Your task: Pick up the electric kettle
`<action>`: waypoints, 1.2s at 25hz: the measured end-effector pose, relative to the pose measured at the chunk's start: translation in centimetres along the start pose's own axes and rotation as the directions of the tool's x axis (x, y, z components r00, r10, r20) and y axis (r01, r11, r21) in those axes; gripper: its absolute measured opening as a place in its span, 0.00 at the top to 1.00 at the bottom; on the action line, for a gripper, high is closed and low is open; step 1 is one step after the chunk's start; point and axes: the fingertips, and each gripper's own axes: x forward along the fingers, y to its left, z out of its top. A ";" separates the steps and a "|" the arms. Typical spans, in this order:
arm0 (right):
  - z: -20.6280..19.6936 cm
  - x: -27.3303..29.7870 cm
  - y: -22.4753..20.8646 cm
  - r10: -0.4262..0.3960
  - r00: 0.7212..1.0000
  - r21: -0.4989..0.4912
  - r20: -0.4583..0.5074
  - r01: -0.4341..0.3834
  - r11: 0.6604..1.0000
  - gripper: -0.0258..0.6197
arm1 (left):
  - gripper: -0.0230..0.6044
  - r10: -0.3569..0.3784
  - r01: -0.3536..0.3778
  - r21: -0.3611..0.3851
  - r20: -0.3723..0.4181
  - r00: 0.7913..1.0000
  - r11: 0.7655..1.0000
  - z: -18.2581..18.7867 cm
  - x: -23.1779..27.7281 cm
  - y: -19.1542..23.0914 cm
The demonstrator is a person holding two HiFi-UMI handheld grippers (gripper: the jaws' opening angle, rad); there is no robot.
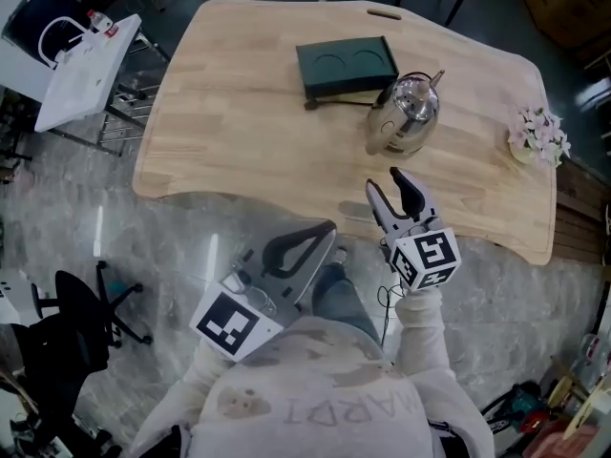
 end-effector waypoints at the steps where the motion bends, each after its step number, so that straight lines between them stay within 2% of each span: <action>1: -0.2 0.4 -0.3 0.001 1.000 0.006 -0.005 -0.001 1.000 0.68 | 0.94 0.003 -0.003 0.000 0.000 1.000 1.000 0.0 0.2 0.3; 12: -2.2 4.1 -3.2 0.020 0.998 0.052 -0.055 -0.017 0.998 0.67 | 0.94 0.049 -0.049 -0.012 -0.032 0.998 0.999 -0.7 1.8 2.9; 30: -3.0 7.9 -4.8 0.044 0.996 0.065 -0.072 -0.039 0.997 0.67 | 0.94 0.103 -0.105 -0.014 -0.075 0.992 0.994 -1.6 2.9 5.4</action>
